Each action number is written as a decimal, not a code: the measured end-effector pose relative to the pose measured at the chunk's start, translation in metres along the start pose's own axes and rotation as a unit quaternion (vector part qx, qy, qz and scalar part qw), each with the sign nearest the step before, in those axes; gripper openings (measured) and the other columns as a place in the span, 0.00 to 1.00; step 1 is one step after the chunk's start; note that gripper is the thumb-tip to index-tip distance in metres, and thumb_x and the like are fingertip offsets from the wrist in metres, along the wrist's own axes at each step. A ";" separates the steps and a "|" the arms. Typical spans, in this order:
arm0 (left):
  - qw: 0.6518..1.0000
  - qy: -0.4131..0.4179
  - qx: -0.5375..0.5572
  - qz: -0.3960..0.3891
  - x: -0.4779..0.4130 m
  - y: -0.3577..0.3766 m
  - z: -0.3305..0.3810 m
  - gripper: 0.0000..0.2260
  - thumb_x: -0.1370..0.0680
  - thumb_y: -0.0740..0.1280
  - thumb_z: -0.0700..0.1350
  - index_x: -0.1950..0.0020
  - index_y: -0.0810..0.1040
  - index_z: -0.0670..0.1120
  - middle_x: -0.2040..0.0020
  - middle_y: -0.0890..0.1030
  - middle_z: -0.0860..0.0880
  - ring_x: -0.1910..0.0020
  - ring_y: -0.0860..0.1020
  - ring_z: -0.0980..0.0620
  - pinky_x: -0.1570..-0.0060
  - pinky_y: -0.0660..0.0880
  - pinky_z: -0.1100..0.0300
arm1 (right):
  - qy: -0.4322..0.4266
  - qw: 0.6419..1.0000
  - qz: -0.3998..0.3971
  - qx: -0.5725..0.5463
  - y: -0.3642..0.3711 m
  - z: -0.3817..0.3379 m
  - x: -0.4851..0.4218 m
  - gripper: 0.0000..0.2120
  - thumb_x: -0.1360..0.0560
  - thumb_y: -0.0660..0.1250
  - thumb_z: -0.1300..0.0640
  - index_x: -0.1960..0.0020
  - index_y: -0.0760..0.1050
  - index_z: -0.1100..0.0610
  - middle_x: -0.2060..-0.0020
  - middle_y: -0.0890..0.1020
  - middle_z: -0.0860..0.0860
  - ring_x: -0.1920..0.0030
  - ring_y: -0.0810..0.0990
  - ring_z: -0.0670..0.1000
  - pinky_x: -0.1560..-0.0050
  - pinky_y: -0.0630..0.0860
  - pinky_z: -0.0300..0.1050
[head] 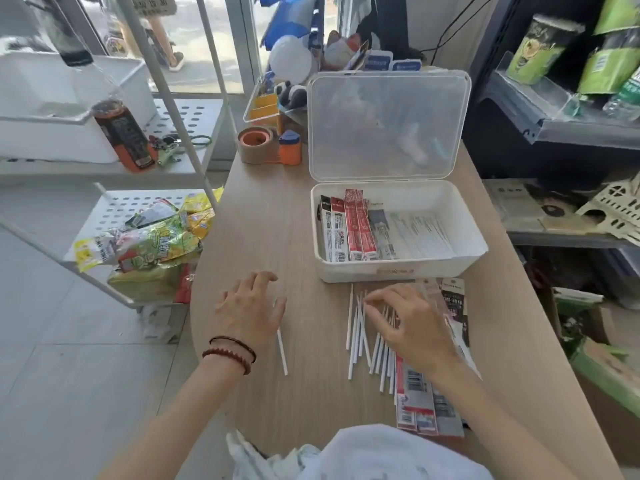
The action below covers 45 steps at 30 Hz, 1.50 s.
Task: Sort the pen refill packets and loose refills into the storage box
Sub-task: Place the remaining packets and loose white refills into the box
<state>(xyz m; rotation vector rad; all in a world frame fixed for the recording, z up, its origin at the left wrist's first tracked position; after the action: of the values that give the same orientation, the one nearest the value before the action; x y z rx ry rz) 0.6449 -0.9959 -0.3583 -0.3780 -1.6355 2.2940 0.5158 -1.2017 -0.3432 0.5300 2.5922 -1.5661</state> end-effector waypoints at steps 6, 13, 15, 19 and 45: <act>0.999 -0.035 0.009 -0.009 0.053 0.015 -0.007 0.20 0.26 0.64 0.58 0.38 0.73 0.50 0.42 0.77 0.49 0.44 0.75 0.48 0.51 0.74 0.53 | 0.093 0.994 -0.003 0.057 -0.014 0.029 0.044 0.12 0.25 0.68 0.48 0.42 0.78 0.48 0.44 0.78 0.44 0.40 0.73 0.46 0.37 0.64 0.43; 0.984 -0.046 0.159 -0.071 0.069 0.036 0.029 0.22 0.25 0.66 0.55 0.34 0.70 0.48 0.37 0.73 0.48 0.37 0.68 0.47 0.38 0.67 0.54 | 0.232 0.968 -0.036 0.087 -0.035 0.073 0.074 0.24 0.25 0.66 0.42 0.31 0.68 0.46 0.38 0.71 0.45 0.38 0.67 0.45 0.38 0.67 0.45; 0.976 -0.030 0.193 -0.096 0.069 0.040 0.048 0.22 0.24 0.65 0.55 0.33 0.68 0.49 0.35 0.71 0.49 0.35 0.66 0.50 0.36 0.65 0.58 | 0.261 0.962 -0.045 0.070 -0.037 0.081 0.082 0.25 0.25 0.66 0.42 0.30 0.66 0.45 0.38 0.70 0.45 0.38 0.67 0.45 0.40 0.68 0.44; 0.969 0.007 0.211 -0.126 0.067 0.044 0.083 0.22 0.23 0.63 0.55 0.31 0.65 0.50 0.32 0.67 0.52 0.31 0.63 0.53 0.33 0.62 0.59 | 0.307 0.950 -0.057 0.007 -0.033 0.088 0.096 0.25 0.24 0.66 0.42 0.30 0.65 0.45 0.37 0.68 0.44 0.41 0.68 0.42 0.47 0.68 0.39; 0.932 0.139 0.203 -0.266 0.076 0.080 0.196 0.32 0.25 0.64 0.59 0.26 0.60 0.47 0.29 0.68 0.51 0.30 0.67 0.53 0.31 0.65 0.59 | 0.407 0.903 -0.028 -0.136 -0.031 0.093 0.101 0.16 0.21 0.63 0.46 0.36 0.72 0.51 0.50 0.80 0.45 0.54 0.80 0.43 0.55 0.80 0.40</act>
<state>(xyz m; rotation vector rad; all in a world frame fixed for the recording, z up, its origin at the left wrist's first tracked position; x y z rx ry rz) 0.4936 -1.1621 -0.3748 -0.1293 -0.9435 1.9749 0.4003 -1.2698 -0.3848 1.3206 3.3464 -1.0891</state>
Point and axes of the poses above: each hand's wrist, its own x-axis away from the middle knuckle, its own y-axis out of the palm, z = x × y, the point moved 9 cm from there along -x, towards the middle knuckle
